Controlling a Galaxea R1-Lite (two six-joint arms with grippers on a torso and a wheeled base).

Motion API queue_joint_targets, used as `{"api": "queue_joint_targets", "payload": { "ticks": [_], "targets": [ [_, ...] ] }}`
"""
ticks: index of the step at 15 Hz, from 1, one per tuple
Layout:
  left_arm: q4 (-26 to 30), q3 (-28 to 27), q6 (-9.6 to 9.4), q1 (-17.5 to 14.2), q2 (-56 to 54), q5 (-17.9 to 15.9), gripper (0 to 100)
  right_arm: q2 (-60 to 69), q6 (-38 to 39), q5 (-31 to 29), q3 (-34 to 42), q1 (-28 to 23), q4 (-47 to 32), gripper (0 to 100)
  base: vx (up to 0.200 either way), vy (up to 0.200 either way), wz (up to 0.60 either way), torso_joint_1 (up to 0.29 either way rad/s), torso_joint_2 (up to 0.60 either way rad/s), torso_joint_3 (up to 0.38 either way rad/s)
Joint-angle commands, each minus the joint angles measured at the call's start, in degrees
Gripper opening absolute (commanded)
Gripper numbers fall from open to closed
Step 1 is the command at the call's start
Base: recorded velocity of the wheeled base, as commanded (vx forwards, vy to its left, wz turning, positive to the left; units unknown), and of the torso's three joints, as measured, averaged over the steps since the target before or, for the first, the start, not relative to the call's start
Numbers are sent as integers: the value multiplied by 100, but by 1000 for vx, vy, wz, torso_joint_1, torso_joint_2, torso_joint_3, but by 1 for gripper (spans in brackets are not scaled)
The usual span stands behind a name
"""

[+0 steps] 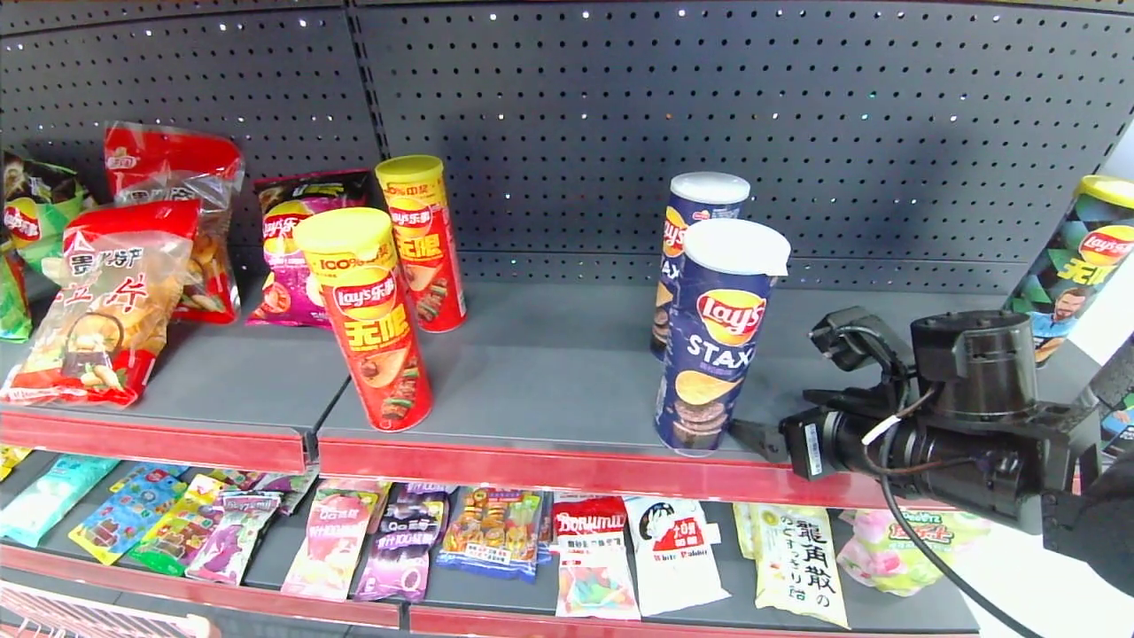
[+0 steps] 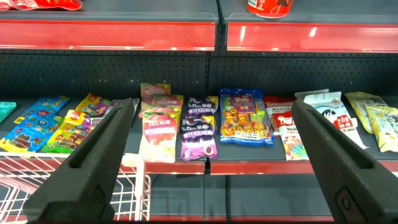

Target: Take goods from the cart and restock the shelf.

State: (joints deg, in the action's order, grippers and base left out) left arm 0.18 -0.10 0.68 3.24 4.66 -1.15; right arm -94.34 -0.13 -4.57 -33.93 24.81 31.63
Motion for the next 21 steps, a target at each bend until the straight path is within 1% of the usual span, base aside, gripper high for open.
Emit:
{"api": "queue_joint_targets", "payload": {
  "ticks": [1, 9, 21],
  "targets": [
    [-1, 1, 2, 1, 9, 0, 100, 30, 5, 0, 0, 103, 9, 100, 0, 0, 0, 0, 0, 0],
    [-1, 1, 2, 1, 9, 0, 100, -5, 13, -70, -53, 270, 9, 100, 0, 0, 0, 0, 0, 0],
    [-1, 1, 2, 1, 9, 0, 100, 100, 31, -141, 18, 209, 9, 100, 0, 0, 0, 0, 0, 0]
  ]
}}
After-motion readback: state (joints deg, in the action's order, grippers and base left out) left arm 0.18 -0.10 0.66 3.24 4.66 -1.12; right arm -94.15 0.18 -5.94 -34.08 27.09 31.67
